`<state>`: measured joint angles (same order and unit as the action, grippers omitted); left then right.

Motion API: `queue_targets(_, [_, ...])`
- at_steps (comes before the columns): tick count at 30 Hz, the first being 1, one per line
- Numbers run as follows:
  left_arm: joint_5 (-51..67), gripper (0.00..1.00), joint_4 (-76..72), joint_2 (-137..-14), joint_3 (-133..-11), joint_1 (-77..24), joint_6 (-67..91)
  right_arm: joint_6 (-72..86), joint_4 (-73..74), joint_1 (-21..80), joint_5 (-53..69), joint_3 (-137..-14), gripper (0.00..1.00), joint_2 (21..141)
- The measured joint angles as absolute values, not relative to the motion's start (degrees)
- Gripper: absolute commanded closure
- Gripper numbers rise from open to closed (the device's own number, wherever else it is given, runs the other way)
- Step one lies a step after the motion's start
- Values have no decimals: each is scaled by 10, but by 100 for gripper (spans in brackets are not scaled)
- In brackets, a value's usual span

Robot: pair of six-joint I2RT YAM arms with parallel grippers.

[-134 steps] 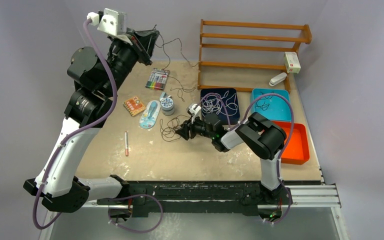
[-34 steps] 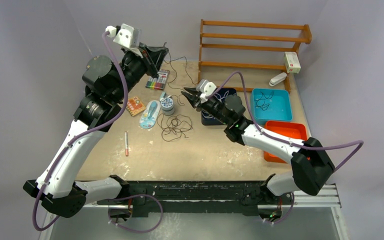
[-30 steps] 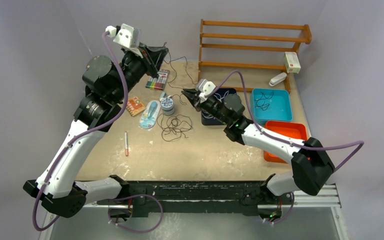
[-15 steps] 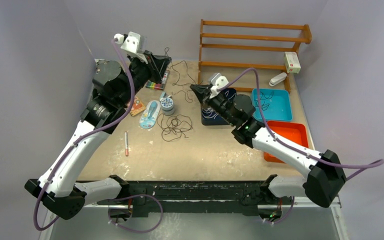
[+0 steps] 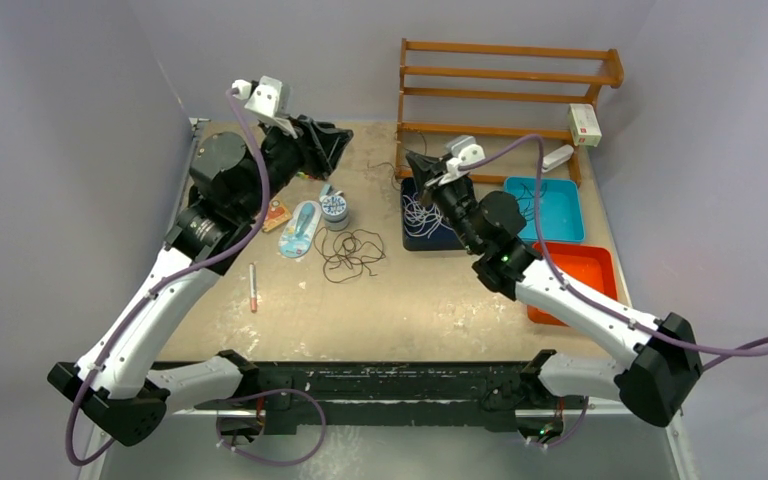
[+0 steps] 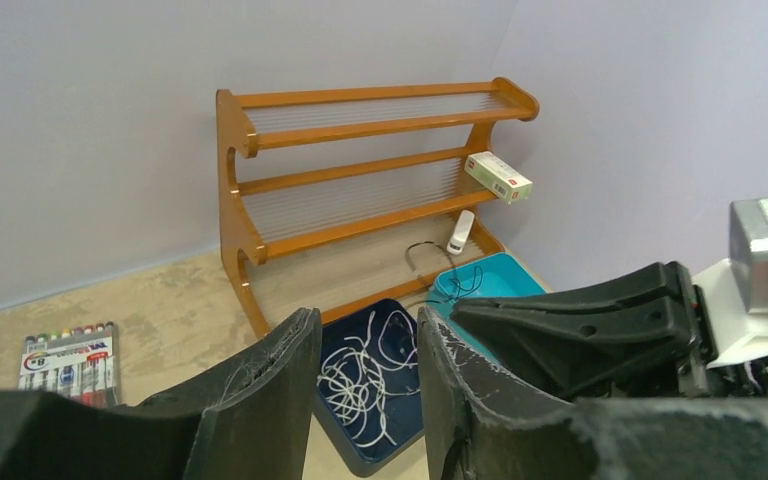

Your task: Untangle the cables

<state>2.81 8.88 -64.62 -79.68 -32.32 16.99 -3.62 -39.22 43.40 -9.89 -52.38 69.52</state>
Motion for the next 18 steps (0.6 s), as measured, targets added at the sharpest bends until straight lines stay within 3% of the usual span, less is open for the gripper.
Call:
queue_targets(10, [26,60,79,-637,-785,-323,170,-21,-388,434,-188,-502,100,610])
queue_targets(18, [26,60,78,-639,-769,-323,170,0,-336,434,-344,-482,100,556])
